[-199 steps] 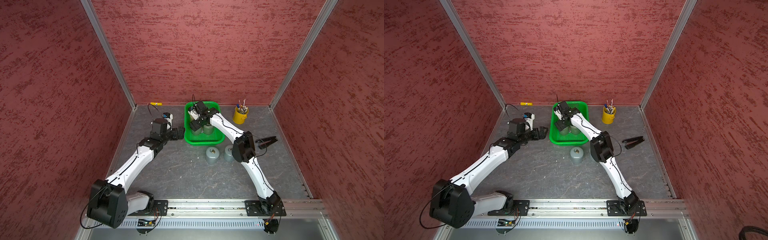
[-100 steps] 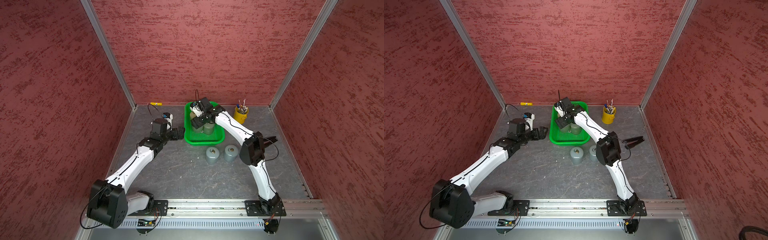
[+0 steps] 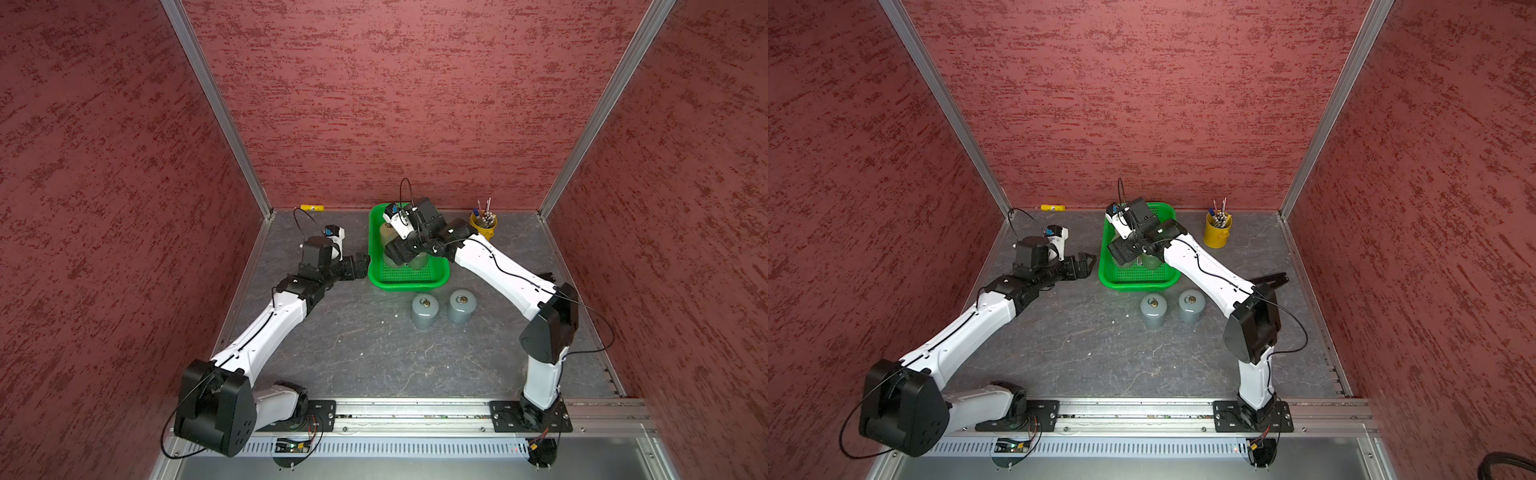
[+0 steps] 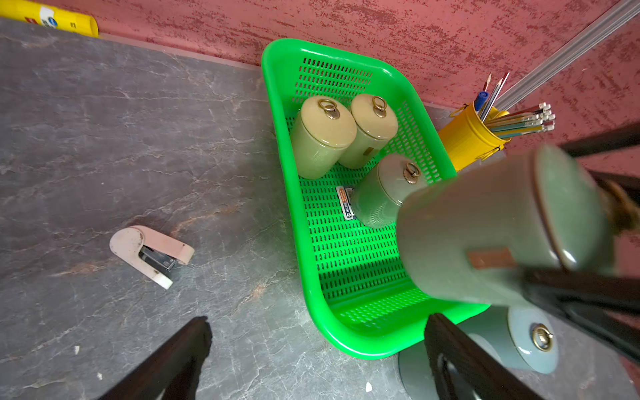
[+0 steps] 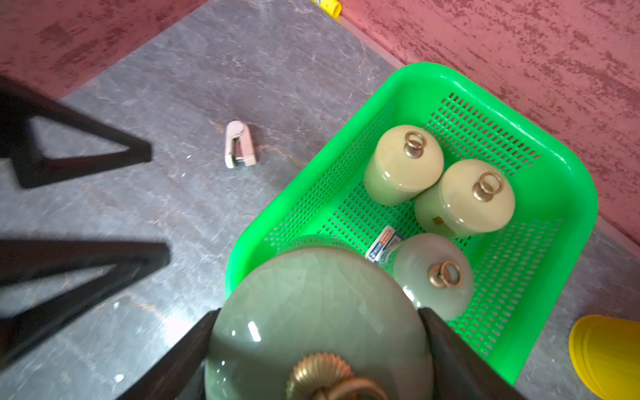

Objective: Take the tea canister out of the basket
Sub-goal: Pick up the tea canister from the basket, then place the tea canister at the center of the board.

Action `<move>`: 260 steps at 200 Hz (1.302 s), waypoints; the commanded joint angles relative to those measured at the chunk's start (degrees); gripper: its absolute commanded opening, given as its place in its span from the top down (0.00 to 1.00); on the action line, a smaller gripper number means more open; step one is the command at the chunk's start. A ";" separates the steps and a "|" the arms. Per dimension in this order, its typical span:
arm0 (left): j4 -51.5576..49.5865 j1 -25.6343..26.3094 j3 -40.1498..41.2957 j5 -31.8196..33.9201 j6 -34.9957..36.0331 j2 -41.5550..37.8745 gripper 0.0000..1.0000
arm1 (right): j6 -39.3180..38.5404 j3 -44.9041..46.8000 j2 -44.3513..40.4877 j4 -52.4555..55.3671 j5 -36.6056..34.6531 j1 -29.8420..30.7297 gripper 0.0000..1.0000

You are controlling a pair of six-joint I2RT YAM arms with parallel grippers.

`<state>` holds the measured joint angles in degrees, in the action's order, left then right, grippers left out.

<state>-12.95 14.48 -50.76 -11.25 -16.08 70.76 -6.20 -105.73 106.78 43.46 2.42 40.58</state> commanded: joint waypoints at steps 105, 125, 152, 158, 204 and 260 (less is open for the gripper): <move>0.86 -2.22 1.17 -3.44 -1.85 -1.42 0.00 | 8.02 28.17 -16.14 -19.31 5.46 11.42 1.00; 1.01 -1.78 1.43 -2.99 -1.79 -0.96 0.00 | 9.51 28.74 -13.65 -19.97 2.87 12.39 1.00; -0.04 -1.30 0.78 -2.19 -1.03 -0.71 0.00 | 11.46 28.74 -10.15 -20.48 -0.70 12.94 1.00; -0.06 -1.21 0.75 -1.94 -0.88 -0.73 0.00 | 11.62 28.72 -9.49 -20.67 -0.89 13.00 1.00; -0.13 -1.01 1.01 -1.25 -0.62 -0.80 0.00 | 13.29 28.78 -6.49 -21.60 -3.55 13.12 1.00; -0.06 -0.98 0.87 -0.92 -0.53 -0.54 0.00 | 14.68 29.09 -4.29 -22.37 -4.52 13.12 1.00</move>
<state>-12.93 13.23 -50.13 -12.80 -17.28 70.11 7.09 -75.99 102.37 26.52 -0.19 53.43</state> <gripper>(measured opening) 0.997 0.851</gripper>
